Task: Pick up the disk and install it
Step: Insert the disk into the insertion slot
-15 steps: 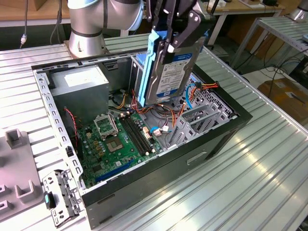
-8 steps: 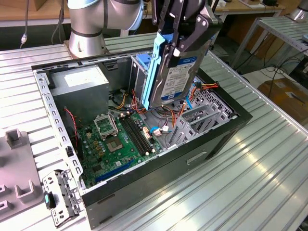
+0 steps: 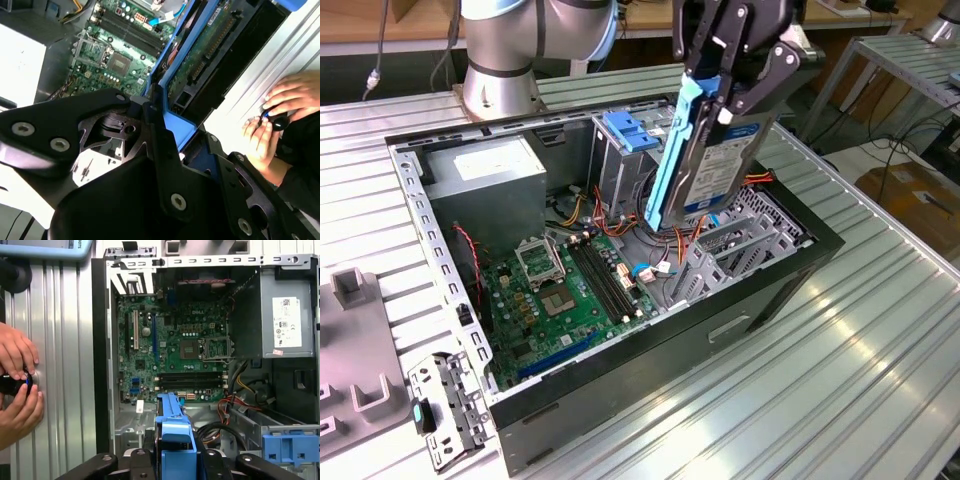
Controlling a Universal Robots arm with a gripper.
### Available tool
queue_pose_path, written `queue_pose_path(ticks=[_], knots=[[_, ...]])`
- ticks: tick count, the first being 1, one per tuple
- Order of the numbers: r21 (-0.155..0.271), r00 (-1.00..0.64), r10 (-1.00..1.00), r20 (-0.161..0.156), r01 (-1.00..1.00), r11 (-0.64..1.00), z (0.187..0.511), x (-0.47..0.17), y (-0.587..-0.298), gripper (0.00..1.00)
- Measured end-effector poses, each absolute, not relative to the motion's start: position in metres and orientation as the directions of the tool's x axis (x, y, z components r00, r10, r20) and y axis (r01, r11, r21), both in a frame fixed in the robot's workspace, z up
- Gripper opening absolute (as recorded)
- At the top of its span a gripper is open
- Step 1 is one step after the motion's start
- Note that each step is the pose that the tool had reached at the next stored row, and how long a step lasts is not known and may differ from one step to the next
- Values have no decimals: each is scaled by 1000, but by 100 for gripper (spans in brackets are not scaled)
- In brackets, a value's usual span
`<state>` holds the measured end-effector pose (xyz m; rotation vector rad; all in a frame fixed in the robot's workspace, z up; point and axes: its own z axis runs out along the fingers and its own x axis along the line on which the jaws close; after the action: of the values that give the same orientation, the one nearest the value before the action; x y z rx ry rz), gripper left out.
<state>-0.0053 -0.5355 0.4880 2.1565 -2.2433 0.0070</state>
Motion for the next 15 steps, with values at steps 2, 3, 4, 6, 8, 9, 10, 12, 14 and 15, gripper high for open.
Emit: queue_pose_path(ticks=[2, 3, 4, 6, 8, 9, 10, 12, 14, 15], knots=[[17, -39, -999, 25, -999, 40, 487, 2, -536, 37], [17, -39, -999, 25, -999, 40, 487, 7, -537, 37], [17, -39, -999, 25, -999, 39, 487, 10, -537, 37], [17, -39, -999, 25, -999, 40, 486, 21, -538, 37], [17, -39, -999, 25, -999, 40, 485, 27, -538, 37], [17, -39, -999, 25, -999, 40, 485, 28, -539, 37], [17, -39, -999, 25, -999, 40, 484, 29, -540, 37], [17, -39, -999, 25, -999, 40, 480, 30, -547, 37], [17, -39, -999, 25, -999, 40, 477, 30, -551, 37], [17, -39, -999, 25, -999, 40, 475, 31, -552, 37]])
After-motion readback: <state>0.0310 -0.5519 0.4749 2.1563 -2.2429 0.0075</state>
